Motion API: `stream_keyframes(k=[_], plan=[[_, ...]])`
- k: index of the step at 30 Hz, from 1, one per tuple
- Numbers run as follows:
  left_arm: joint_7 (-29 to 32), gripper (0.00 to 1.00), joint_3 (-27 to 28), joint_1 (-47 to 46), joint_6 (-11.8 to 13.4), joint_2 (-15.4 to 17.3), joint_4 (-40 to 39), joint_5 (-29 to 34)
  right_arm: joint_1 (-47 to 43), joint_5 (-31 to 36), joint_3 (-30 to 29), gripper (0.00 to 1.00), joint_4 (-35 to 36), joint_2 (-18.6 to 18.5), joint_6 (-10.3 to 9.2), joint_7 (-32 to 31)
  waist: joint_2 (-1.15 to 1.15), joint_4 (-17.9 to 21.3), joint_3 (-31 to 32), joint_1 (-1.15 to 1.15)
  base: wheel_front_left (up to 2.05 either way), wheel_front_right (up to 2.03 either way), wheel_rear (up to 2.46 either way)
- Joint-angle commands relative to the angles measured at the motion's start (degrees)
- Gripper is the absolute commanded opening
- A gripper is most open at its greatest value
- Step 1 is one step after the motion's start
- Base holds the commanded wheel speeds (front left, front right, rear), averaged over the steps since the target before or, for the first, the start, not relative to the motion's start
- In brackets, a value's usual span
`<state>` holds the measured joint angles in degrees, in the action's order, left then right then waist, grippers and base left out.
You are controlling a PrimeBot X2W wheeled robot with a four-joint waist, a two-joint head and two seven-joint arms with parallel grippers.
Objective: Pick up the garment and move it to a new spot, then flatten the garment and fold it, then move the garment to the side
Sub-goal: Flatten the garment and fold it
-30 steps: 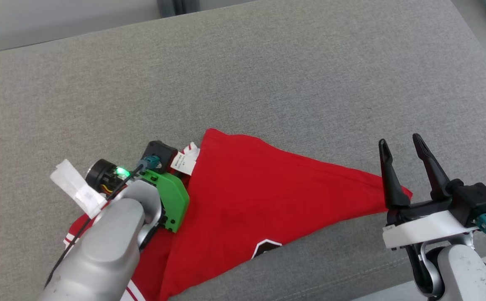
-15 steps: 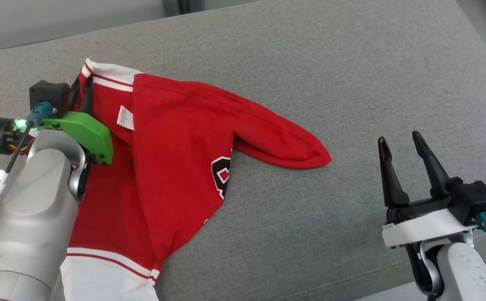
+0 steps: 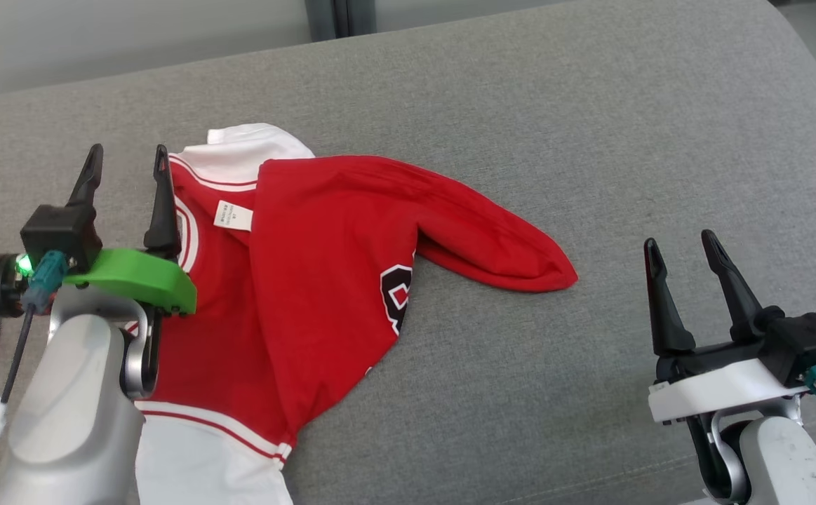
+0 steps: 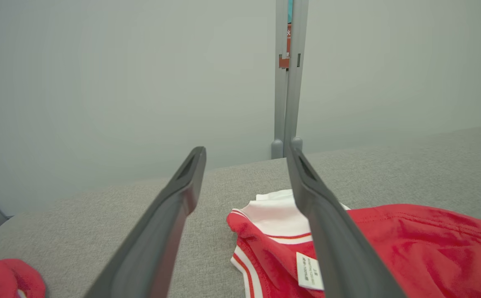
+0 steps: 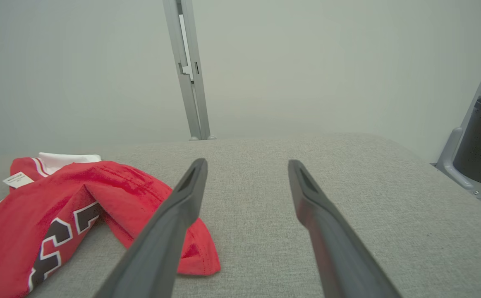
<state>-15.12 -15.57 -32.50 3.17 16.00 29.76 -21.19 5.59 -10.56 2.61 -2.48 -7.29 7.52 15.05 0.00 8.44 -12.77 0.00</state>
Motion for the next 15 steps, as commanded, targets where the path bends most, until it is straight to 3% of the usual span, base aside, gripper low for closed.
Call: stream_keyframes(k=[1, 7, 15], plan=[[-0.02, 1.0, 1.34, 2.51, 0.53, -0.46, -2.22, 0.74, -0.82, 0.22, -0.03, 1.0, -0.1, -0.02, -0.06, 0.18, 0.0, -1.95, 1.84, 0.0, 0.0, 0.0, 0.0], [-0.02, 1.0, 7.33, 13.31, 0.03, -3.21, -13.87, 5.1, -2.15, 0.65, 0.02, 1.0, -0.4, 0.07, -0.06, 0.18, 0.0, -5.07, 3.92, 0.0, 0.0, 0.0, 0.0], [-0.02, 1.0, 11.64, 23.79, -1.13, -7.18, -22.46, 10.01, -3.4, 0.8, 0.14, 1.0, -1.0, -0.12, -0.06, 0.19, 0.0, -7.92, 5.51, 0.0, 0.0, 0.0, 0.0]])
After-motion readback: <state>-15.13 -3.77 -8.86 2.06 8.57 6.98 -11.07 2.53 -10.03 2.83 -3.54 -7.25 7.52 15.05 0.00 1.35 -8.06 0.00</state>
